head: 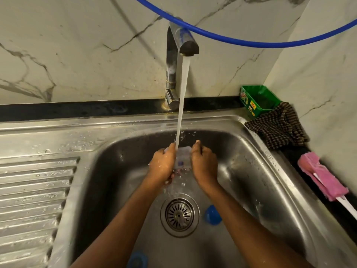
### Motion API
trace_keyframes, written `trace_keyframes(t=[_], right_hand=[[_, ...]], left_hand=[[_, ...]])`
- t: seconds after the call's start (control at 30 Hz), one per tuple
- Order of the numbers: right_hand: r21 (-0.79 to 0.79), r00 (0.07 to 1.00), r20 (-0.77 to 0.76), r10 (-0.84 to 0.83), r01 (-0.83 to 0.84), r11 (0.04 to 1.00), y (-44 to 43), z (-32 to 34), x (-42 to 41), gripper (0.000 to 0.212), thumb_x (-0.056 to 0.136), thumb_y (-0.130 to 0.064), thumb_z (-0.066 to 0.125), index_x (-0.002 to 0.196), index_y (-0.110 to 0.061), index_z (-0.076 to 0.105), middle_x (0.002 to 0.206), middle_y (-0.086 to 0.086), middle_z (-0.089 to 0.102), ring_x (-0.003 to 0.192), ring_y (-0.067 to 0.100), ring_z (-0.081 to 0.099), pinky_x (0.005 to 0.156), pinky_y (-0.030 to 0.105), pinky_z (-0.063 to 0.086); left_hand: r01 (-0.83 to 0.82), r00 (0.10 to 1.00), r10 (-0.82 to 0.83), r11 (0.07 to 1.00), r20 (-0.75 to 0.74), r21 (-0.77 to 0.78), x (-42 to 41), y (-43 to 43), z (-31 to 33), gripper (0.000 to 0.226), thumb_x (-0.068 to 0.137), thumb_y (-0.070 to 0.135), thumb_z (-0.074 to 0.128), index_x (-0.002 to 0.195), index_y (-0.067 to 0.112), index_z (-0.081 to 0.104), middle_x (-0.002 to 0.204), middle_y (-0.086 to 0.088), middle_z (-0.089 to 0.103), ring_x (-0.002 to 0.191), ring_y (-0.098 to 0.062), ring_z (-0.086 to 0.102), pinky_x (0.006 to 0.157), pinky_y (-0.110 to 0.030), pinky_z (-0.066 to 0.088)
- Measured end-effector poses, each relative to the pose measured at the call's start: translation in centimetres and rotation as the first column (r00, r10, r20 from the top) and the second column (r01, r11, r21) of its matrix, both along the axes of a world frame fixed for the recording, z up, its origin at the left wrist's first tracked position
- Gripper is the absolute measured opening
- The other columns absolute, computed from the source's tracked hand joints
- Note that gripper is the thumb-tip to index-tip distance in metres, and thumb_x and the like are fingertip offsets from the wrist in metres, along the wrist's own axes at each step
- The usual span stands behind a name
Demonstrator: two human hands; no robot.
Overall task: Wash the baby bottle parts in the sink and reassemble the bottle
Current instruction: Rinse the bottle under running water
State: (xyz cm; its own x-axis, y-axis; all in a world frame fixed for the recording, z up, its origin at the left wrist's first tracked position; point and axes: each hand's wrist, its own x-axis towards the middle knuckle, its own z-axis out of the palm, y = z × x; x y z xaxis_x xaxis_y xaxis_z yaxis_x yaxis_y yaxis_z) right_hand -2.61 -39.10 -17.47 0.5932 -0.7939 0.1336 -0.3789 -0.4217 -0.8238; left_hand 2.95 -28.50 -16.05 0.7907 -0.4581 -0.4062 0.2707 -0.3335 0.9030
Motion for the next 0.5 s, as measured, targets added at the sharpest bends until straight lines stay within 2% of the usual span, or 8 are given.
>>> trace_keyframes(t=[0.07, 0.1, 0.13, 0.2, 0.23, 0.3, 0.4, 0.5], right_hand=[[0.31, 0.994, -0.104, -0.024, 0.055, 0.949, 0.3, 0.0, 0.7, 0.044, 0.096, -0.034, 0.035, 0.074, -0.008, 0.064, 0.076, 0.012, 0.065, 0.077, 0.029, 0.06, 0.07, 0.038, 0.048], [0.378, 0.992, -0.128, -0.017, 0.065, 0.923, 0.5, 0.1, 0.7, 0.041, 0.094, -0.034, 0.036, 0.073, -0.01, 0.062, 0.076, 0.01, 0.064, 0.078, 0.029, 0.06, 0.072, 0.038, 0.048], [0.364, 0.988, -0.153, -0.003, 0.059, 0.929, 0.5, 0.2, 0.7, 0.043, 0.094, -0.035, 0.035, 0.075, -0.01, 0.063, 0.079, 0.011, 0.065, 0.081, 0.03, 0.061, 0.074, 0.038, 0.048], [0.187, 0.985, -0.174, 0.009, 0.024, 0.982, 0.8, 0.4, 0.6, 0.052, 0.098, -0.04, 0.032, 0.085, -0.006, 0.069, 0.089, 0.016, 0.069, 0.088, 0.033, 0.063, 0.077, 0.036, 0.049], [0.064, 0.987, -0.159, 0.006, 0.004, 0.998, 1.1, 0.5, 0.5, 0.055, 0.099, -0.042, 0.031, 0.087, -0.005, 0.07, 0.09, 0.017, 0.07, 0.088, 0.034, 0.064, 0.074, 0.034, 0.047], [-0.151, 0.996, -0.073, 0.042, -0.053, 0.987, 1.4, 0.6, 0.2, 0.059, 0.099, -0.043, 0.031, 0.079, -0.003, 0.07, 0.079, 0.018, 0.07, 0.076, 0.034, 0.065, 0.063, 0.034, 0.045], [-0.314, 0.988, 0.075, 0.132, -0.102, 0.944, 1.3, 0.0, -0.4, 0.067, 0.093, -0.051, 0.024, 0.059, -0.006, 0.059, 0.051, 0.011, 0.059, 0.045, 0.027, 0.056, 0.043, 0.031, 0.035], [-0.361, 0.971, 0.096, 0.221, -0.173, 0.916, 0.8, -0.5, -0.8, 0.056, 0.095, -0.049, 0.024, 0.073, -0.012, 0.06, 0.052, 0.004, 0.058, 0.043, 0.019, 0.054, 0.04, 0.034, 0.04]], left_hand=[[-0.086, 0.943, 0.035, 0.986, 0.33, 0.143, 0.3, -0.1, -0.7, 0.074, 0.087, 0.069, 0.037, 0.136, 0.015, 0.05, 0.12, -0.013, 0.066, 0.098, -0.027, 0.067, 0.077, -0.037, 0.057], [-0.094, 0.919, 0.014, 0.978, 0.394, 0.186, 0.5, 0.1, -0.9, 0.072, 0.088, 0.068, 0.037, 0.137, 0.017, 0.049, 0.127, -0.012, 0.063, 0.11, -0.028, 0.063, 0.092, -0.042, 0.053], [-0.078, 0.921, -0.007, 0.976, 0.388, 0.203, 0.6, 0.2, -0.9, 0.066, 0.088, 0.066, 0.035, 0.131, 0.019, 0.055, 0.125, -0.01, 0.064, 0.109, -0.028, 0.062, 0.095, -0.045, 0.051], [-0.025, 0.969, -0.013, 0.988, 0.247, 0.15, 1.0, 0.7, -0.2, 0.051, 0.091, 0.059, 0.031, 0.101, 0.022, 0.064, 0.101, -0.011, 0.07, 0.079, -0.02, 0.063, 0.075, -0.038, 0.055], [0.004, 0.991, -0.019, 0.993, 0.131, 0.114, 0.8, 0.9, 0.3, 0.047, 0.094, 0.053, 0.029, 0.091, 0.02, 0.063, 0.086, -0.009, 0.069, 0.062, -0.015, 0.058, 0.059, -0.03, 0.048], [0.052, 0.997, -0.049, 0.997, -0.053, 0.057, 0.6, 1.3, 1.0, 0.051, 0.098, 0.048, 0.025, 0.082, 0.014, 0.06, 0.065, -0.004, 0.061, 0.042, -0.007, 0.045, 0.043, -0.021, 0.034], [0.112, 0.979, -0.093, 0.989, -0.179, 0.1, 0.1, 1.7, 1.3, 0.06, 0.096, 0.058, 0.021, 0.077, 0.013, 0.057, 0.051, 0.0, 0.048, 0.035, -0.007, 0.032, 0.035, -0.017, 0.025], [0.054, 0.98, -0.037, 0.995, -0.194, 0.083, -0.5, 1.5, 1.3, 0.058, 0.098, 0.054, 0.022, 0.081, 0.012, 0.059, 0.05, 0.001, 0.047, 0.034, -0.006, 0.032, 0.036, -0.018, 0.025]])
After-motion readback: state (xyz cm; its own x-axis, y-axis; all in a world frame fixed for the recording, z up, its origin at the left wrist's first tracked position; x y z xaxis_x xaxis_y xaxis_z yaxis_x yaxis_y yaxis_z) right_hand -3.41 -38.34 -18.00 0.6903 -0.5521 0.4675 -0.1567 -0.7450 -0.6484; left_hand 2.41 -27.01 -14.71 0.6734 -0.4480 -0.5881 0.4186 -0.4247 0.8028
